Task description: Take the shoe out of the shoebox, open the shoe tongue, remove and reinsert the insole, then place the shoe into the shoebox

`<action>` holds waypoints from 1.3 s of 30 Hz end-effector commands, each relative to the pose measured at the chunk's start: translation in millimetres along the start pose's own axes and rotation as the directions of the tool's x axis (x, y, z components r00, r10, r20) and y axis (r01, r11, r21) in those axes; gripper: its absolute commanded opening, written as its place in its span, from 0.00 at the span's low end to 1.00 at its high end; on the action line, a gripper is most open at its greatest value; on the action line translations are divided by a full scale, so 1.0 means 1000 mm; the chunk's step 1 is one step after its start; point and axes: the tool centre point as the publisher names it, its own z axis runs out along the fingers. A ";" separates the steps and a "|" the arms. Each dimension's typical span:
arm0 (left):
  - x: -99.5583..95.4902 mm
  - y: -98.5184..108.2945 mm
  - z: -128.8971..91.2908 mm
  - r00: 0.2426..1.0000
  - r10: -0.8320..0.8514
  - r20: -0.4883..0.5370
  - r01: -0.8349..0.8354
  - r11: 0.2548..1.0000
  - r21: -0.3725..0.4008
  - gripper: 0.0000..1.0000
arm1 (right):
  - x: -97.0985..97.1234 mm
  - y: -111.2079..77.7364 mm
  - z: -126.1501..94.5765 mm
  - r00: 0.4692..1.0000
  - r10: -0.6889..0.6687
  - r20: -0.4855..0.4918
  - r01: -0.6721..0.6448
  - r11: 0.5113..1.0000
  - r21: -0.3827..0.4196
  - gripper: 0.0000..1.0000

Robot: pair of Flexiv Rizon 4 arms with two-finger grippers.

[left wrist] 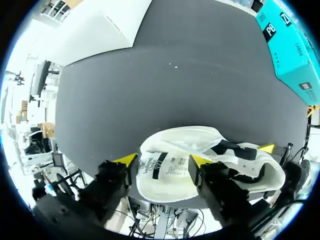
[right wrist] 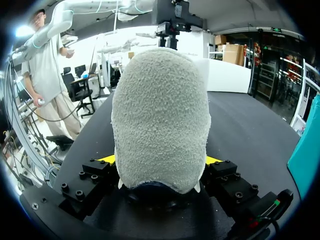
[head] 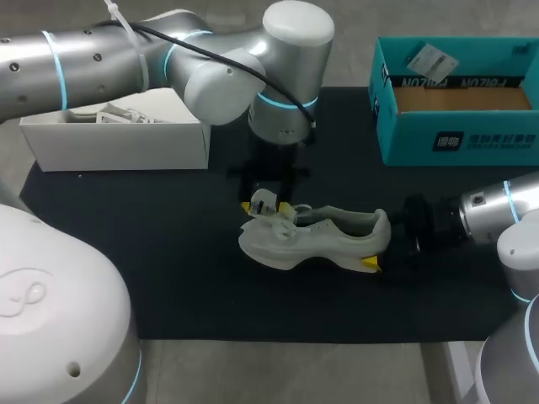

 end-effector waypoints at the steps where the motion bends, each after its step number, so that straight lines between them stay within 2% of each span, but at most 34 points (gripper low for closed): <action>1: -0.001 0.004 -0.028 0.997 0.062 -0.045 -0.061 0.998 0.011 1.00 | 0.000 -0.004 0.003 1.000 0.000 0.001 0.000 1.000 0.003 0.00; 6: 0.011 0.009 -0.059 0.981 0.172 -0.094 -0.171 0.985 0.017 1.00 | 0.000 -0.004 0.003 1.000 0.000 0.001 0.000 1.000 0.003 0.00; 9: 0.013 0.013 -0.077 0.908 0.370 -0.198 -0.385 0.922 -0.045 1.00 | 0.000 -0.004 0.003 1.000 0.000 0.001 0.000 1.000 0.003 0.00; 10: 0.013 0.015 -0.084 0.849 0.485 -0.211 -0.504 0.862 -0.047 1.00 | 0.000 -0.004 0.003 1.000 0.000 0.001 0.000 1.000 0.003 0.00; 11: 0.013 0.016 -0.087 0.803 0.555 -0.218 -0.572 0.820 -0.020 1.00 | 0.000 -0.004 0.003 1.000 0.000 0.001 0.000 1.000 0.003 0.00; 12: 0.011 0.019 -0.092 0.723 0.655 -0.217 -0.668 0.744 0.021 1.00 | 0.000 -0.004 0.003 1.000 0.000 0.001 0.000 1.000 0.003 0.00; 13: 0.006 0.022 -0.098 0.587 0.772 -0.242 -0.793 0.609 0.022 1.00 | 0.000 -0.004 0.003 1.000 0.000 0.001 0.000 1.000 0.003 0.00; 14: 0.002 0.024 -0.105 0.481 0.840 -0.251 -0.859 0.509 0.055 1.00 | 0.000 -0.004 0.003 1.000 0.000 0.001 0.000 1.000 0.003 0.00; 15: -0.002 0.026 -0.111 0.364 0.895 -0.258 -0.920 0.389 0.053 1.00 | 0.000 -0.004 0.003 1.000 0.000 0.001 0.000 1.000 0.003 0.00; 16: -0.006 0.029 -0.117 0.241 0.941 -0.237 -0.956 0.272 0.107 1.00 | 0.000 -0.004 0.003 1.000 0.000 0.001 0.000 1.000 0.003 0.00; 17: -0.009 0.032 -0.124 0.162 0.959 -0.232 -0.972 0.195 0.128 1.00 | 0.000 -0.004 0.003 1.000 0.000 0.001 0.000 1.000 0.003 0.00; 19: -0.011 0.039 -0.143 0.012 0.971 -0.239 -0.979 0.060 0.196 1.00 | 0.000 -0.004 0.003 1.000 0.000 0.001 0.000 1.000 0.003 0.00; 22: -0.010 0.045 -0.164 -0.103 0.974 -0.201 -0.966 -0.049 0.255 1.00 | 0.000 -0.004 0.003 1.000 0.000 0.001 0.000 1.000 0.003 0.00; 25: -0.006 0.051 -0.174 -0.158 0.982 -0.101 -0.957 -0.127 0.261 1.00 | 0.000 -0.004 0.003 1.000 0.000 0.001 0.000 1.000 0.003 0.00; 26: -0.004 0.052 -0.175 -0.143 0.987 -0.068 -0.959 -0.121 0.256 1.00 | 0.000 -0.004 0.003 1.000 0.000 0.001 0.000 1.000 0.003 0.00; 39: -0.004 0.052 -0.175 -0.143 0.987 -0.068 -0.959 -0.121 0.256 1.00 | 0.000 -0.004 0.003 1.000 0.000 0.001 0.000 1.000 0.003 0.00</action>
